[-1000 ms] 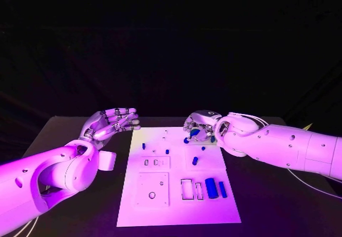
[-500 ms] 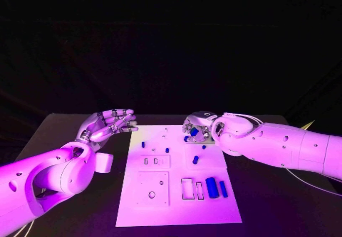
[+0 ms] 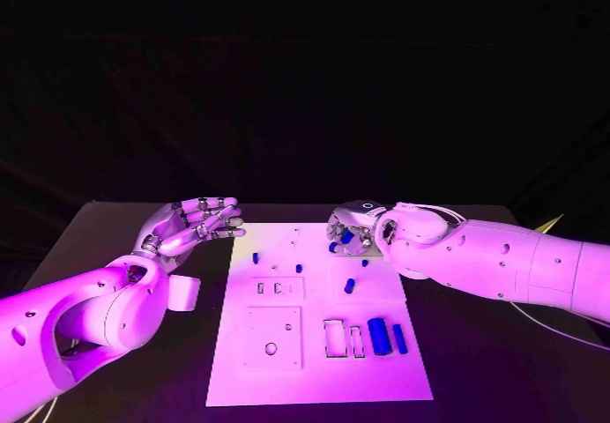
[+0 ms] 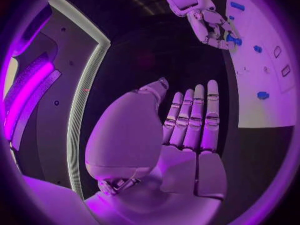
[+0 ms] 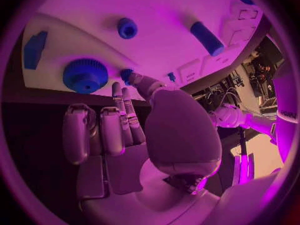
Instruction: Assemble the parts on the task board
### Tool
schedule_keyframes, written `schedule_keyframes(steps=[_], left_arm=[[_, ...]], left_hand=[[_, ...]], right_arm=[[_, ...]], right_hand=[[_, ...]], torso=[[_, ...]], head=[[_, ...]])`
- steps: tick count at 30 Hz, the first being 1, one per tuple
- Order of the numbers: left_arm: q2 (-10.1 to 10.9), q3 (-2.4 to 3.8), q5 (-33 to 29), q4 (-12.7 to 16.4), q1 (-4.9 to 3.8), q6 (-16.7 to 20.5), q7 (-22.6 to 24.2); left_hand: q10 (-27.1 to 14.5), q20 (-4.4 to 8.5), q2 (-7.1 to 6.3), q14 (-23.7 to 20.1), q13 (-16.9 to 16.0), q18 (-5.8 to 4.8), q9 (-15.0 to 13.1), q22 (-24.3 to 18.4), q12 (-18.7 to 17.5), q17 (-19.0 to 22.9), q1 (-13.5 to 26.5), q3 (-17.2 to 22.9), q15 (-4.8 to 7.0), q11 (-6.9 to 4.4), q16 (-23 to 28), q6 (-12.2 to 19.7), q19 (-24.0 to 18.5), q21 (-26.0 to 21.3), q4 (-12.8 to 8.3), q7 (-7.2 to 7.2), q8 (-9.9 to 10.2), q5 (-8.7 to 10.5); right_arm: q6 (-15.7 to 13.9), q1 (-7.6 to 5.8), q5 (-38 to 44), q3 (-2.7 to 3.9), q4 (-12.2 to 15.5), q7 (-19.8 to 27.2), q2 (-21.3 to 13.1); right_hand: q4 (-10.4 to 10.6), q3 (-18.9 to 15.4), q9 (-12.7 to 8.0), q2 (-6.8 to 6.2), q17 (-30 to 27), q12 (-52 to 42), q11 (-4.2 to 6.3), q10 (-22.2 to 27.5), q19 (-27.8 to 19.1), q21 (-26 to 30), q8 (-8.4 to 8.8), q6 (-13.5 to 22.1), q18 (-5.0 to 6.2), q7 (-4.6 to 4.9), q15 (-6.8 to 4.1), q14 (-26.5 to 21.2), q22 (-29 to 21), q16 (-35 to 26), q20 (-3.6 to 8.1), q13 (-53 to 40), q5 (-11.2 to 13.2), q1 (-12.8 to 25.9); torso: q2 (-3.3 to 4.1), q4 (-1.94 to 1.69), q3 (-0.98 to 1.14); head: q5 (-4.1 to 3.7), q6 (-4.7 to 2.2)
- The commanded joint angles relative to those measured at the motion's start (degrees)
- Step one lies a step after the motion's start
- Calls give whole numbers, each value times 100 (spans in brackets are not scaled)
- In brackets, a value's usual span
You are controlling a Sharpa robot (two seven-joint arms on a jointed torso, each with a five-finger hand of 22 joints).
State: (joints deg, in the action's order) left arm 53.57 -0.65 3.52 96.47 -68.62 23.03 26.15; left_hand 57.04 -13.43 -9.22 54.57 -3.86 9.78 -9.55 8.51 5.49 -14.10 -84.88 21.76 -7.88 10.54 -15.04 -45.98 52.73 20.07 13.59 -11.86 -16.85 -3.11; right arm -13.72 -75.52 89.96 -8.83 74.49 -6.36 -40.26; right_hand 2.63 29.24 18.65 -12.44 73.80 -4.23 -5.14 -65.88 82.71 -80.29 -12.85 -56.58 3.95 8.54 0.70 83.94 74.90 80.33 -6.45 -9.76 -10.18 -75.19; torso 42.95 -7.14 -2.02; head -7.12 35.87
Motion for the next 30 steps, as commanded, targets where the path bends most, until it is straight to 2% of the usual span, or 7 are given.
schedule_keyframes(steps=[1, 6, 15, 20, 24, 30], left_arm=[[2, 6, 31, 22, -10, -118, 19], [1, 6, 31, 17, -10, -130, 12], [11, 6, 31, 3, -10, -144, -6], [18, 6, 31, -7, -10, -144, -19], [23, 6, 28, -21, -10, -142, -25], [25, 6, 23, -42, -10, -148, -34]], left_hand=[[20, -8, -40, -35, 5, 58, 5, 9, -16, -8, 11, 42, -24, 11, 26, -17, 47, 29, -7, -175, 2, 15], [21, -8, -38, -43, 4, 57, 5, 10, -20, -10, 15, 44, -26, 11, 31, -18, 46, 31, -7, -174, 2, 15], [22, -9, -37, -46, 4, 56, 5, 11, -22, -11, 16, 45, -26, 11, 33, -18, 45, 32, -7, -172, 2, 15], [22, -9, -37, -46, 4, 56, 5, 11, -22, -11, 16, 45, -26, 11, 33, -18, 45, 32, -7, -172, 2, 15], [21, -9, -35, -50, 4, 56, 5, 11, -26, -14, 18, 48, -27, 11, 35, -17, 44, 35, -8, -170, 3, 15], [20, -9, -33, -53, 5, 56, 6, 12, -30, -16, 18, 50, -27, 11, 37, -16, 44, 36, -9, -170, 4, 16]], right_arm=[[155, 6, 96, 2, -12, -43, 19], [163, 21, 80, 2, -27, -32, 48], [113, 34, 23, 1, -27, -48, 54], [-174, 36, -18, 1, -4, -98, 33], [-530, 35, 1, 3, 54, -197, 1], [-809, 7, 17, 27, 223, -300, -58]], right_hand=[[6, 102, 24, 26, 14, -10, 1, -66, 50, -40, -16, -44, -96, 5, -23, 310, 60, 36, 5, 1, 20, -38], [11, 142, 37, 17, 25, -7, 1, -85, 53, -54, -19, -52, -99, 13, -22, 311, 82, 48, 7, 4, 36, -27], [38, 255, 95, 30, 57, -7, 20, -161, 81, -117, -68, -135, -114, -14, -33, 315, 177, 88, 12, 8, 77, 14], [26, 367, 188, 117, 86, -31, 65, -277, 121, -188, -173, -276, -132, -68, -68, 322, 286, 125, 35, 1, 77, -13], [-33, 494, 306, 226, 99, -62, 122, -421, 167, -262, -287, -391, -152, -124, -114, 327, 399, 151, 74, -17, 216, -79], [-86, 530, 398, 246, 106, -71, 150, -497, 203, -317, -366, -440, -169, -150, -138, 330, 484, 167, 99, -32, 245, -91]], torso=[[26, -18, -6], [28, -37, -8], [44, -28, -14], [48, -39, -15], [45, -45, -20], [46, -69, -34]], head=[[0, -13], [0, 5], [-9, 25], [-9, 17], [-13, -10], [-31, -38]])
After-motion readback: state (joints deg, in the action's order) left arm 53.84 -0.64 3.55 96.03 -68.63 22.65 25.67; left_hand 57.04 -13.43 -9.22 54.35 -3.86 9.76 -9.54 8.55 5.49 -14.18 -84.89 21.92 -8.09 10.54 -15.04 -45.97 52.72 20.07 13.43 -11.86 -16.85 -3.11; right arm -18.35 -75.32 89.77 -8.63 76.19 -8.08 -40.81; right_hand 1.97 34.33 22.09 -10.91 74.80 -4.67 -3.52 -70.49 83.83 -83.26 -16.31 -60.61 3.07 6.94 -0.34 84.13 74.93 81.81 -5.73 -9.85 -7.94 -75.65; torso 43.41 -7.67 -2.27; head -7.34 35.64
